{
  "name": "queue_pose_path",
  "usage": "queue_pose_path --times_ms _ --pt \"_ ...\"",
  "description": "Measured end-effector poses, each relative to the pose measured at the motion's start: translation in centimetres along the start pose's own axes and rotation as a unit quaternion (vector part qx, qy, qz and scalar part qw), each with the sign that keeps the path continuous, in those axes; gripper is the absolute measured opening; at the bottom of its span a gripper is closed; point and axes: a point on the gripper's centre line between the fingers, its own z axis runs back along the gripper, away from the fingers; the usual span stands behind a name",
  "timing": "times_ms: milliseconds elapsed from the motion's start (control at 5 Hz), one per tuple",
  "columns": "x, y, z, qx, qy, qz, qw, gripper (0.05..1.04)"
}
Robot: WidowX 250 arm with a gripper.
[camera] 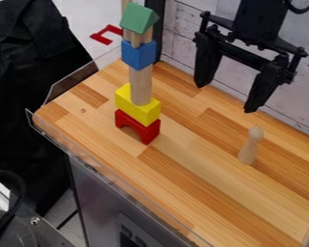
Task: Move the pawn figure to the upper left part of the table behind the tower
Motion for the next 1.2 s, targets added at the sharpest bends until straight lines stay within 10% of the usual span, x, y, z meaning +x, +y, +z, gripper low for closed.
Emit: queue_pose_path --times_ms 1200 --pt "4.2 -1.7 -5.8 -0.024 0.018 -0.007 0.9995 1.000"
